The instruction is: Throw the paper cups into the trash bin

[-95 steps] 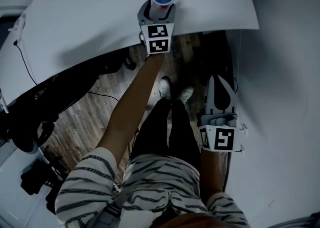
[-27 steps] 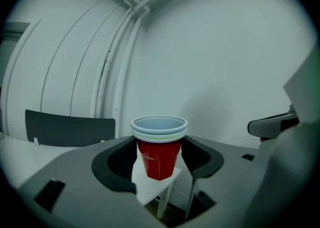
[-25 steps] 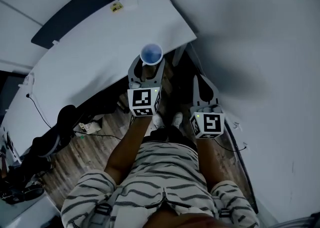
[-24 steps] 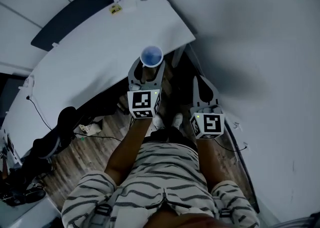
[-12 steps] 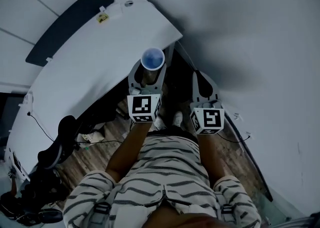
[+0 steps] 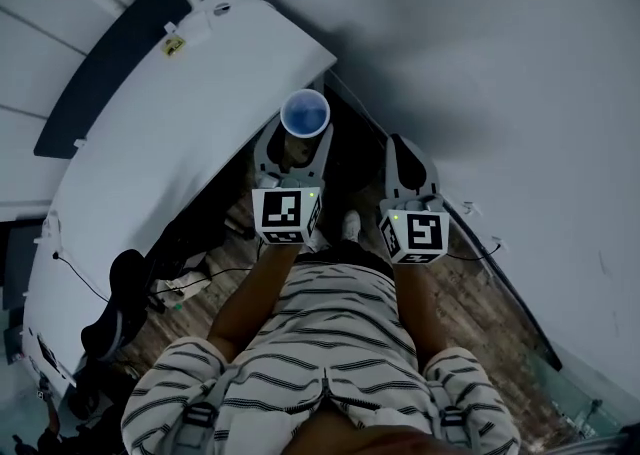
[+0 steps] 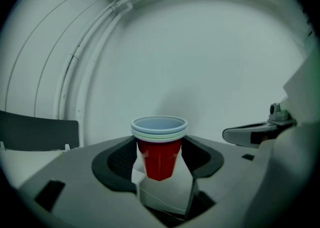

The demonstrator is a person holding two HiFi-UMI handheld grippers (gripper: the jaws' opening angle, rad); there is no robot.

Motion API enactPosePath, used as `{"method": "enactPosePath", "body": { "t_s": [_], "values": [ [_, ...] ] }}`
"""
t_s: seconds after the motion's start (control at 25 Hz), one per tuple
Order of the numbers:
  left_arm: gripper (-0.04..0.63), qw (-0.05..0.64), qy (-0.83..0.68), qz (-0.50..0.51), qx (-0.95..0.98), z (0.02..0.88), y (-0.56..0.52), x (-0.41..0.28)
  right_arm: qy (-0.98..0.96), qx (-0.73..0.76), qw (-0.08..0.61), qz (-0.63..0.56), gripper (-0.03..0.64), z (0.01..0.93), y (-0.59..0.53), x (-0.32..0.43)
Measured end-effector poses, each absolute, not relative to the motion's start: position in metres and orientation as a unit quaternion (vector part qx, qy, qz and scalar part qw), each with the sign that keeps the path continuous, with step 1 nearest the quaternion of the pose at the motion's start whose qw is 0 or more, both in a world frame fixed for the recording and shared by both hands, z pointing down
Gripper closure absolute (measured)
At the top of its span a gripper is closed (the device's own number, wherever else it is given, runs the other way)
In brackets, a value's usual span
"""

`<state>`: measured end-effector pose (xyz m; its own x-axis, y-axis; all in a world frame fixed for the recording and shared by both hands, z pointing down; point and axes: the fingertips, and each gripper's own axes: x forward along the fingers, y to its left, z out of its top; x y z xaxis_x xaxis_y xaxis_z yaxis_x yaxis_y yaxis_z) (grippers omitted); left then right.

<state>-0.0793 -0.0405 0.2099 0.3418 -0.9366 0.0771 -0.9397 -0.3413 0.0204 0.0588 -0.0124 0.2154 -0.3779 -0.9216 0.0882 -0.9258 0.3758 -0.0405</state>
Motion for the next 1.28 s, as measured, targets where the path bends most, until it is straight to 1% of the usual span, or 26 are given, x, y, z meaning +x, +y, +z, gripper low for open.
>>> {"method": "enactPosePath", "body": {
  "t_s": [0.56,1.12,1.28],
  "values": [
    [0.299,0.054,-0.514,0.074,0.853,0.262,-0.038,-0.016,-0.798,0.597,0.034,0.073,0.601,0.254,0.002,0.109],
    [0.299,0.103,-0.487,0.147,0.855,0.367,-0.046,0.017,-0.789,0.601,0.070,0.106,0.601,0.320,-0.009,0.138],
    [0.299,0.118,-0.484,0.169,0.850,0.403,-0.051,0.016,-0.784,0.604,0.080,0.118,0.601,0.342,-0.015,0.142]
  ]
}}
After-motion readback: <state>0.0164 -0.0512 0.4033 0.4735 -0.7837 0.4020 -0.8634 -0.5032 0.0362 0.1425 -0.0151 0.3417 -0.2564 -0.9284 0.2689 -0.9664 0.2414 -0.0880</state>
